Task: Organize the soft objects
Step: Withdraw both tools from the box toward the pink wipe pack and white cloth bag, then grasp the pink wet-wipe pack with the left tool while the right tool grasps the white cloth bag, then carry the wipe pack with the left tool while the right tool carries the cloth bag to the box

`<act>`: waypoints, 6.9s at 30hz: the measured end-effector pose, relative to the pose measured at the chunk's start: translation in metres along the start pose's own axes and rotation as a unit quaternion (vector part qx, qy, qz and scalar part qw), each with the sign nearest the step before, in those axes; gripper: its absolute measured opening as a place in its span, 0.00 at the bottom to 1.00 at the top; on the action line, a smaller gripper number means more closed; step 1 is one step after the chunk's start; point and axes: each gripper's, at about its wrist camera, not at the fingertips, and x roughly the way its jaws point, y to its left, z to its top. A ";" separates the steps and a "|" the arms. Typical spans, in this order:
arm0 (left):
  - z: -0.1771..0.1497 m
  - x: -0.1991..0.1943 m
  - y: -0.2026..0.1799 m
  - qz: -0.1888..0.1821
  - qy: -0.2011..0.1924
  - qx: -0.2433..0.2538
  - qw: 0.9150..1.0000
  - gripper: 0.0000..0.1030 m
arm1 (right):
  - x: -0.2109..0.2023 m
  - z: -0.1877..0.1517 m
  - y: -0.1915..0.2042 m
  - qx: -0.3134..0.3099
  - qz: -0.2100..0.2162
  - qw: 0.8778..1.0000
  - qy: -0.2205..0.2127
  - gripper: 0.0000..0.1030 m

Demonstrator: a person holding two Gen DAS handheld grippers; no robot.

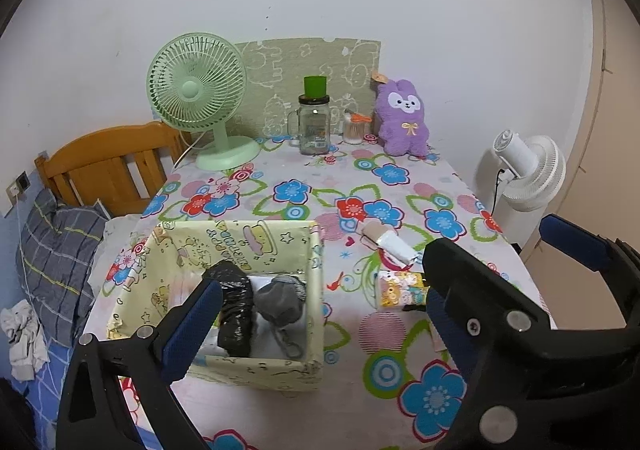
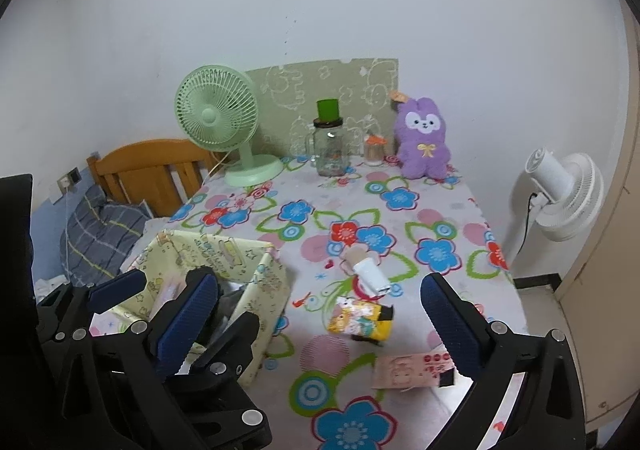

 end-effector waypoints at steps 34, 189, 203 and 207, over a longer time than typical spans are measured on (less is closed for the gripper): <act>-0.037 0.027 -0.095 -0.057 0.031 0.046 0.997 0.92 | -0.018 -0.051 -0.089 0.020 -0.066 0.998 -0.016 1.00; -0.025 0.043 -0.095 -0.109 0.039 0.084 0.990 0.38 | 0.031 -0.046 -0.086 0.048 -0.094 0.991 0.076 0.41; -0.005 0.016 -0.078 -0.099 0.001 0.082 0.992 0.38 | 0.007 -0.019 -0.066 0.039 -0.092 0.994 0.036 0.41; -0.003 0.011 -0.072 -0.095 -0.006 0.082 0.992 0.38 | 0.004 -0.012 -0.059 0.037 -0.090 0.995 0.028 0.41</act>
